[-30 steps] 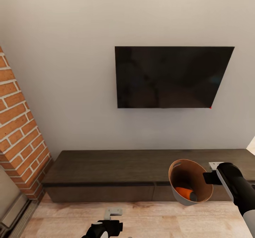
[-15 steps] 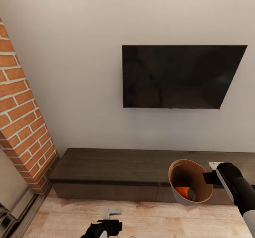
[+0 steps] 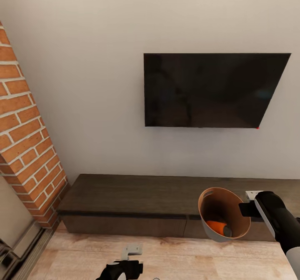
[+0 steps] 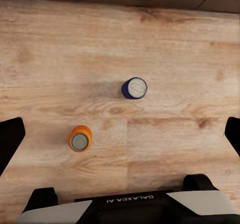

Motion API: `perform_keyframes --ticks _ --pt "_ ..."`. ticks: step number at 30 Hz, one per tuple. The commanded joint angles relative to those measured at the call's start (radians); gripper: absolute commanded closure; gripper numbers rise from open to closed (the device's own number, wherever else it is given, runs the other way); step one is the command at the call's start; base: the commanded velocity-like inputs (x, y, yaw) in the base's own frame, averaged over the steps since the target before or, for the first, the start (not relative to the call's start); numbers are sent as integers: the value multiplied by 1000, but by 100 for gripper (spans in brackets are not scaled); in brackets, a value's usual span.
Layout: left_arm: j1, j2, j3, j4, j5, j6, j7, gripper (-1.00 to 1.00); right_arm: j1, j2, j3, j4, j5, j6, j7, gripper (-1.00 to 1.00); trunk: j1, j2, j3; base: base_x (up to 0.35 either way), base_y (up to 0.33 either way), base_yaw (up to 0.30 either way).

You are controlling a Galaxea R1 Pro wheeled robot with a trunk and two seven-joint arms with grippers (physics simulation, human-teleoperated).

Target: Put the three can of soda from the living room inside the tash can in the kitchen.

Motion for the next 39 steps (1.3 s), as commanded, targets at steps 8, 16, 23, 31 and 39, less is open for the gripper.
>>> perform_keyframes --ticks 8,16,23,31,39 --pt "0 1 43 33 0 -4 1 -100 -1 0 -1 0 -9 1 5 100 0 0 0 0 0 0" --pt "-2 3 82 62 1 -8 -9 -100 -1 0 -1 0 -9 1 5 100 0 0 0 0 0 0" --pt "-4 5 90 64 2 -11 -13 -100 -1 0 -1 0 -9 1 5 100 0 0 0 0 0 0" --pt "-15 22 99 68 1 -13 -11 -100 -1 0 0 0 -9 0 5 100 0 0 0 0 0 0" --pt "-20 42 113 79 0 -17 -11 -100 -1 1 0 0 -9 1 5 100 0 0 0 0 0 0"
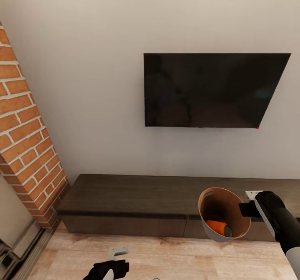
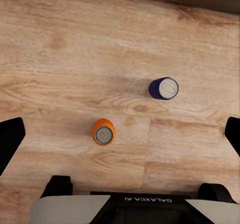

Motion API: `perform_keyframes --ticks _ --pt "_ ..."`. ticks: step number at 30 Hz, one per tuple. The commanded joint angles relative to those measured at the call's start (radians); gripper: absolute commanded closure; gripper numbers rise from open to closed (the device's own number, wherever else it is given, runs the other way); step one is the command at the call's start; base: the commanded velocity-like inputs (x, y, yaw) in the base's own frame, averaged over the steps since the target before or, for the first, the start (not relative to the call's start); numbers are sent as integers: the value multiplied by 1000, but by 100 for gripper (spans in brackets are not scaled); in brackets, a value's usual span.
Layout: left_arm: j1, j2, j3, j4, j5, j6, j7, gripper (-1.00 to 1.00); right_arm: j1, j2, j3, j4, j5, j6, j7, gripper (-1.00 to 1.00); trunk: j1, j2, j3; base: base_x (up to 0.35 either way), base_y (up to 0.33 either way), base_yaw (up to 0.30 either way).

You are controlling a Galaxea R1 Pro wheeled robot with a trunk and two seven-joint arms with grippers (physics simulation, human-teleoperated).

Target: Put the three can of soda from the living room inside the tash can in the kitchen.

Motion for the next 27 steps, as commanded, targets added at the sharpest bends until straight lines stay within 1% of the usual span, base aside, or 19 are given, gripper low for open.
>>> perform_keyframes --ticks 1,6,13,22,27 --pt "0 3 1 2 0 0 0 -100 -1 0 0 0 -9 0 4 100 0 0 0 0 0 0" --pt "0 7 4 19 0 -3 0 -100 -1 0 1 0 -9 0 4 100 0 0 0 0 0 0" --pt "-1 7 6 62 0 -36 -1 -100 -1 1 0 0 -9 0 4 100 0 0 0 0 0 0" --pt "-1 7 7 87 0 -43 -1 -100 -1 1 0 0 -9 0 4 100 0 0 0 0 0 0" --pt "-1 2 7 97 0 -43 -2 -100 -1 1 0 0 -9 0 4 100 0 0 0 0 0 0"
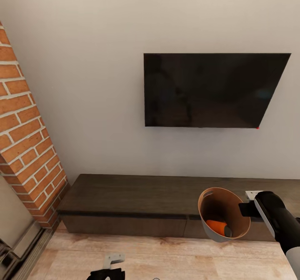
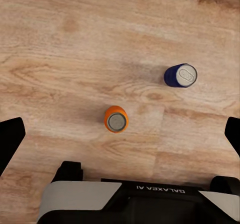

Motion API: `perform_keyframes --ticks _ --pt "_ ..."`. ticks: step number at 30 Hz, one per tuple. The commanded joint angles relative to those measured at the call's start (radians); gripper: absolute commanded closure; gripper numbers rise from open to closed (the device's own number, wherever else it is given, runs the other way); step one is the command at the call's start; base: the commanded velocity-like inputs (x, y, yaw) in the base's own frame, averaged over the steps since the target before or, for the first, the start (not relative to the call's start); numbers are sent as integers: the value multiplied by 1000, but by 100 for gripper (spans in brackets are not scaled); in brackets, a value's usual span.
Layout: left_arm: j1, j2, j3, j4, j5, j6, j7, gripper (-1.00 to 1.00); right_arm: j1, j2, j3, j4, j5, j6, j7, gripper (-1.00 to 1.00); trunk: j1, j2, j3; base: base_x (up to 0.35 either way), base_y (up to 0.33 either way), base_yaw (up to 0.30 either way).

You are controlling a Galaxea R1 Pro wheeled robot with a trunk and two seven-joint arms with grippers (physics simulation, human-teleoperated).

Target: Put the three can of soda from the living room inside the tash can in the kitchen.

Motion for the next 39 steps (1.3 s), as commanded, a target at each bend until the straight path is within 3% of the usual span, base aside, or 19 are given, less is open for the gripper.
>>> perform_keyframes --ticks 1,11,35,39 --pt "0 -1 0 1 0 0 0 -100 -1 0 0 0 -10 1 4 100 0 0 0 0 0 0" --pt "0 -4 0 3 -1 1 -1 -100 -1 -1 -1 0 -10 0 5 100 0 0 0 0 0 0" --pt "0 -4 0 3 -1 1 -1 -100 -1 -3 -3 -5 -10 0 10 100 92 -168 -75 0 0 0" --pt "0 -4 0 4 -1 1 -1 -100 6 -3 -3 -69 -13 23 14 100 107 -196 -88 0 0 0"
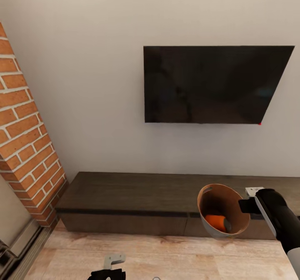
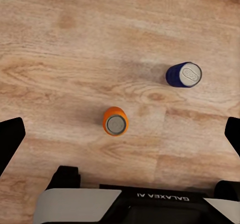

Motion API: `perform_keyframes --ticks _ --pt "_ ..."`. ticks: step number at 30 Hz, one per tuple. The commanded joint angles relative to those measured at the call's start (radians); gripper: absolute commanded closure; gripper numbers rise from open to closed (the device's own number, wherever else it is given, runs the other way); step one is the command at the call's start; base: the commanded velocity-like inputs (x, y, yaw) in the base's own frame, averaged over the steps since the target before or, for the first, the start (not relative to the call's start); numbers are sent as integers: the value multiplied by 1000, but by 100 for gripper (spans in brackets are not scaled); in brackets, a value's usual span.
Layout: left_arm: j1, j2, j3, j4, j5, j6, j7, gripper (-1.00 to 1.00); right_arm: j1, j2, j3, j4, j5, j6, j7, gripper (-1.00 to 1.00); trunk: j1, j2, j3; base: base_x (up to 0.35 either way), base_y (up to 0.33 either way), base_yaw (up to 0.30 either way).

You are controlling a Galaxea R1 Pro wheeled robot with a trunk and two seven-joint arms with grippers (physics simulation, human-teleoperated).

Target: Put the three can of soda from the living room inside the tash can in the kitchen.

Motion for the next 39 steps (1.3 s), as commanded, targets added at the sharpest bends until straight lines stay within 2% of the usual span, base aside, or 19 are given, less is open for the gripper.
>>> perform_keyframes --ticks 1,7,11,39 --pt "0 0 0 0 0 0 0 -100 12 0 0 -38 -10 1 5 100 4 -7 -3 0 0 0" --pt "0 0 0 0 0 0 -1 -100 59 1 -5 -157 -14 1 6 100 27 -49 -22 0 0 0" --pt "0 0 0 0 0 0 -1 -100 68 0 -7 -181 -16 1 6 100 42 -77 -34 0 0 0" --pt "-1 0 0 16 3 0 -3 -100 71 2 -4 -188 -14 1 6 100 150 -273 -122 0 0 0"
